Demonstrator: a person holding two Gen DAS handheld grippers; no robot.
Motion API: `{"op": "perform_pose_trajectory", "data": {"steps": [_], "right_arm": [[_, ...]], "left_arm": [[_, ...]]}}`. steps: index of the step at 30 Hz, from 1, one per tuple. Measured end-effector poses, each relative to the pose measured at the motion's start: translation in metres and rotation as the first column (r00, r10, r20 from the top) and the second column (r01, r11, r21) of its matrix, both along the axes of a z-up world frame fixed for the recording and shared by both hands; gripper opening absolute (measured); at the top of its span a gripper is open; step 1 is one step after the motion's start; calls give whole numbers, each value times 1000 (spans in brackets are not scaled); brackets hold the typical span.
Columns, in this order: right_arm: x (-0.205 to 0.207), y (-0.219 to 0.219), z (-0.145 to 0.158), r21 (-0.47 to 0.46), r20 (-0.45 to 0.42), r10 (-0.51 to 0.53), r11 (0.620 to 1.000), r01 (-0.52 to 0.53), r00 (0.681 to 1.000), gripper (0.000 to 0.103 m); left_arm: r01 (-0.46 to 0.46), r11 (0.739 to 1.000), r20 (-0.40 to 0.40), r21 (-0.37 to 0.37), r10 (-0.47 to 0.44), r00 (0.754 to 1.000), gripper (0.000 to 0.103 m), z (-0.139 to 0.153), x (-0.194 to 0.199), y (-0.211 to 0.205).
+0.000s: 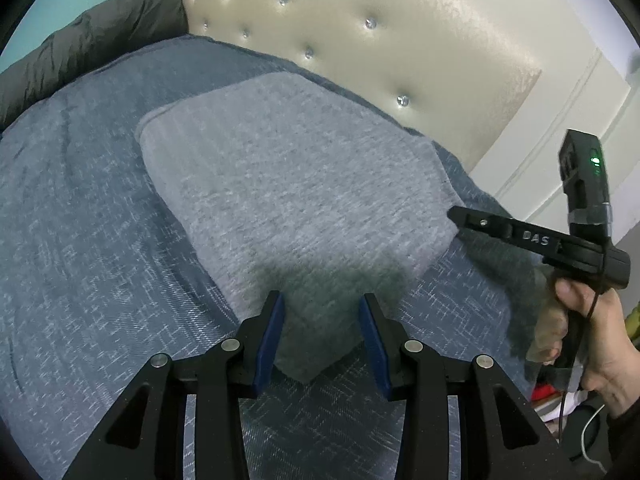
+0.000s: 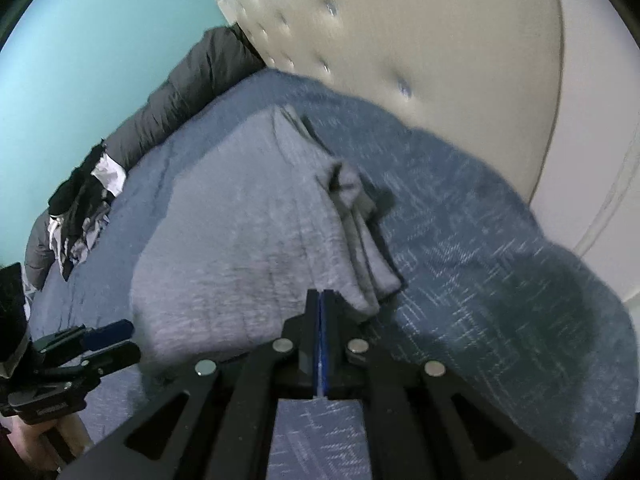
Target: Fold clothes
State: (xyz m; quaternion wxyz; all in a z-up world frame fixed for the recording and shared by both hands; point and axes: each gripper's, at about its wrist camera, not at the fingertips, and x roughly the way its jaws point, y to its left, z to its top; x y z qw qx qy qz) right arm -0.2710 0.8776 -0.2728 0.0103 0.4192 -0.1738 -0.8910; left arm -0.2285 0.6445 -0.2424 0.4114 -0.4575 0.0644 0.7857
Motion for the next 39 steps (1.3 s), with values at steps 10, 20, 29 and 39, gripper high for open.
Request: {"op": "perform_pose_trajectory", "data": {"steps": [10, 20, 29, 39], "right_arm": [[30, -20, 53, 7, -78, -13, 1000, 13, 997, 0], [68, -44, 97, 60, -137, -25, 998, 33, 990, 0], [102, -65, 129, 102, -182, -41, 993, 60, 982, 0], [144, -84, 167, 107, -228, -67, 990, 94, 971, 1]], "left_arm": [[1, 999, -48, 42, 1, 999, 42, 55, 25, -15], [-1, 996, -95, 88, 10, 995, 42, 104, 53, -37], [-7, 995, -135, 104, 21, 991, 43, 136, 75, -60], [0, 991, -170, 132, 23, 985, 45, 171, 106, -80]]}}
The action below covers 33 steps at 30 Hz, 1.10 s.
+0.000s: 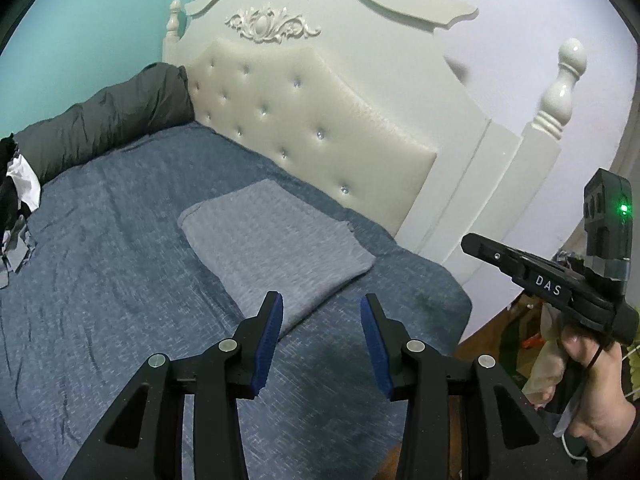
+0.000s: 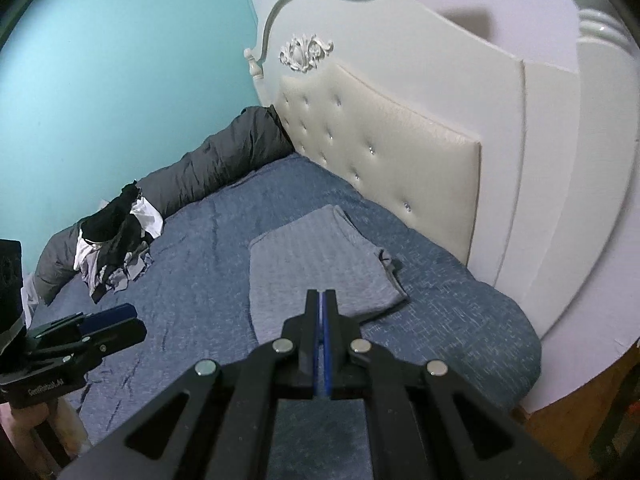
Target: Fold clothes
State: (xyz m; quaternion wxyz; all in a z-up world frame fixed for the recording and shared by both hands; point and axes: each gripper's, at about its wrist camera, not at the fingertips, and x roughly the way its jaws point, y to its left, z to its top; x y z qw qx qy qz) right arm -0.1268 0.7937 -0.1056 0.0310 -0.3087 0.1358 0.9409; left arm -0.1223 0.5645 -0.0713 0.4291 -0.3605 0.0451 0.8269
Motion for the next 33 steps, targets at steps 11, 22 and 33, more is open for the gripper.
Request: {"op": "perform_pose_trajectory", "data": {"steps": [11, 22, 33], "right_arm": [[51, -20, 33, 9, -33, -30, 1000, 30, 999, 1], [100, -47, 54, 7, -65, -36, 999, 37, 997, 2], [141, -73, 62, 10, -90, -39, 999, 40, 995, 36]], "left_arm": [[13, 999, -46, 32, -12, 999, 57, 36, 36, -21], [7, 999, -79, 38, -4, 997, 70, 53, 65, -52], [10, 998, -96, 57, -4, 995, 88, 63, 87, -82]]}}
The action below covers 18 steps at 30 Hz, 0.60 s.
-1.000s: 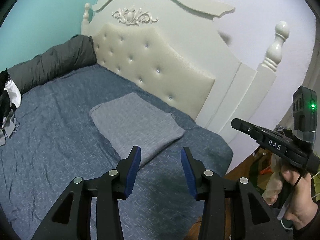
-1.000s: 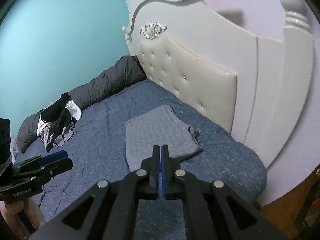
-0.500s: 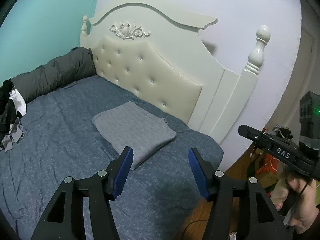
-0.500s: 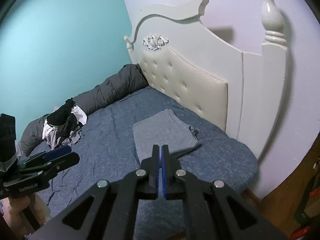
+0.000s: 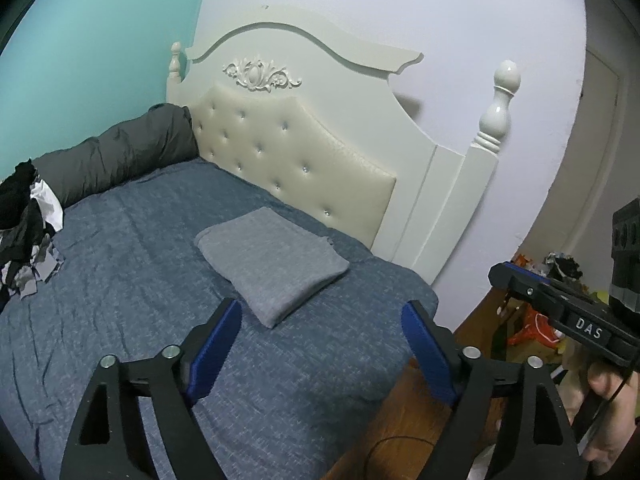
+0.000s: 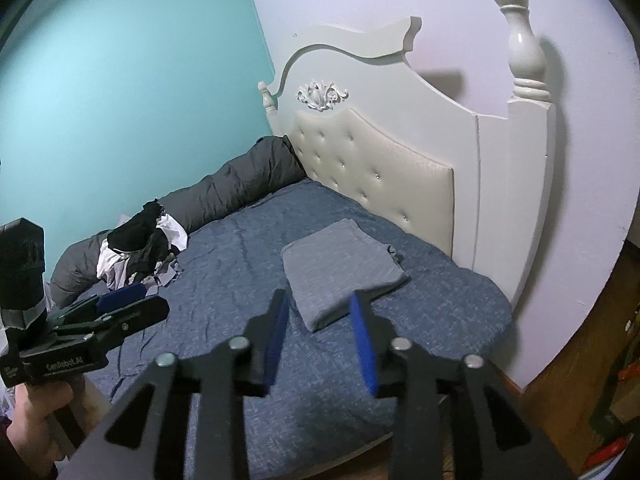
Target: Fold clothes
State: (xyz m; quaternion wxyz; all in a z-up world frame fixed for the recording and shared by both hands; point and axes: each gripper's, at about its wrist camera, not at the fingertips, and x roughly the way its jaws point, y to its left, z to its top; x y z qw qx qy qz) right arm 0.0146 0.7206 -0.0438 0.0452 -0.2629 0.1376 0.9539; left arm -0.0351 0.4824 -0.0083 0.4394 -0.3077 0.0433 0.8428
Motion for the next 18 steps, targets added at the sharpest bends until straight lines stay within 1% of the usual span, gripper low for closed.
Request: {"op": "perform_pose_trajectory", "data": {"steps": [2, 4, 6, 9, 11, 13, 16, 18], "right_arm": [[5, -4, 1, 1, -8, -5, 1000, 5, 1000, 45], [11, -8, 2, 1, -16, -11, 1000, 11, 1000, 64], [17, -12, 2, -4, -24, -18, 1000, 18, 1000, 67], [25, -19, 3, -4, -27, -23, 1000, 23, 999, 69], [28, -25, 3, 6, -26, -25, 1000, 25, 999, 75], [31, -29, 3, 9, -31, -30, 999, 31, 999, 83], [37, -35, 3, 13, -40, -39, 999, 40, 998, 87], [39, -37, 2, 15, -44, -45, 999, 46, 998, 88]], "left_arm": [[1, 1000, -2, 2, -1, 1000, 92, 1, 3, -5], [-4, 1000, 3, 9, 4, 1000, 94, 1, 5, -10], [-7, 1000, 1, 4, 7, 1000, 96, 1, 7, -14], [-9, 1000, -5, 3, 9, 1000, 100, 0, 11, -21], [-18, 1000, -2, 11, 18, 1000, 102, -1, 13, -25], [-22, 1000, 4, 18, 22, 1000, 103, -1, 14, -31], [-23, 1000, 1, 13, 23, 1000, 103, -2, 17, -36], [-20, 1000, -3, 9, 20, 1000, 103, -2, 20, -39]]}}
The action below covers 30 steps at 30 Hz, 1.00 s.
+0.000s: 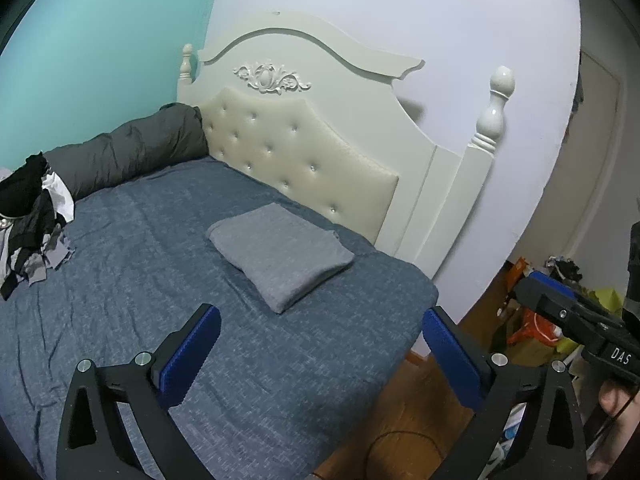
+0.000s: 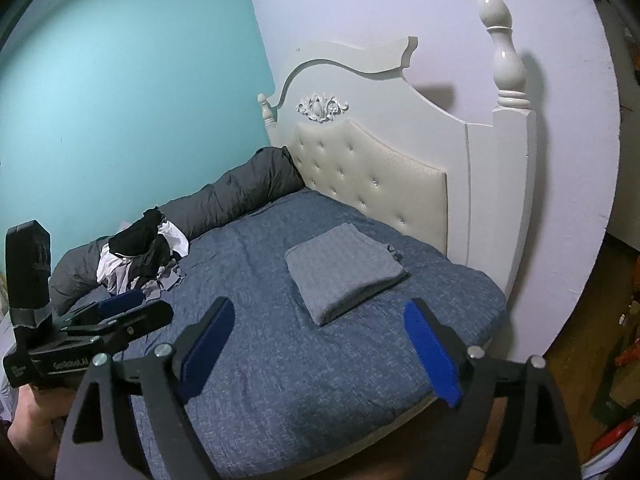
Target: Fold clothes
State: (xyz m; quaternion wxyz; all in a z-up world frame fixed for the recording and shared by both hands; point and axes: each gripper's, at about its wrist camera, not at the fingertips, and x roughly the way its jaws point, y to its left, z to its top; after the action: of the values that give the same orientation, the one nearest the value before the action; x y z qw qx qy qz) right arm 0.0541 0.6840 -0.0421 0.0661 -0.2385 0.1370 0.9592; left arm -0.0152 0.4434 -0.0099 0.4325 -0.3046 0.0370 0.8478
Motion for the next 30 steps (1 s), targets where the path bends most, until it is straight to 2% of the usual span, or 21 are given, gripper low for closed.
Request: {"op": "perform_pose_trajectory", "data": {"steps": [7, 17, 30], "right_arm": [[10, -12, -5, 30, 10, -24, 999, 23, 1000, 97], [22, -30, -12, 68, 19, -23, 997, 21, 1000, 98], [30, -38, -14, 52, 13, -25, 998, 24, 1000, 99]], "left_arm": [[-22, 1000, -21, -8, 22, 1000, 103, 1, 7, -12], [-41, 999, -36, -6, 41, 999, 103, 2, 16, -30], [-36, 999, -39, -8, 36, 999, 103, 0, 26, -50]]}}
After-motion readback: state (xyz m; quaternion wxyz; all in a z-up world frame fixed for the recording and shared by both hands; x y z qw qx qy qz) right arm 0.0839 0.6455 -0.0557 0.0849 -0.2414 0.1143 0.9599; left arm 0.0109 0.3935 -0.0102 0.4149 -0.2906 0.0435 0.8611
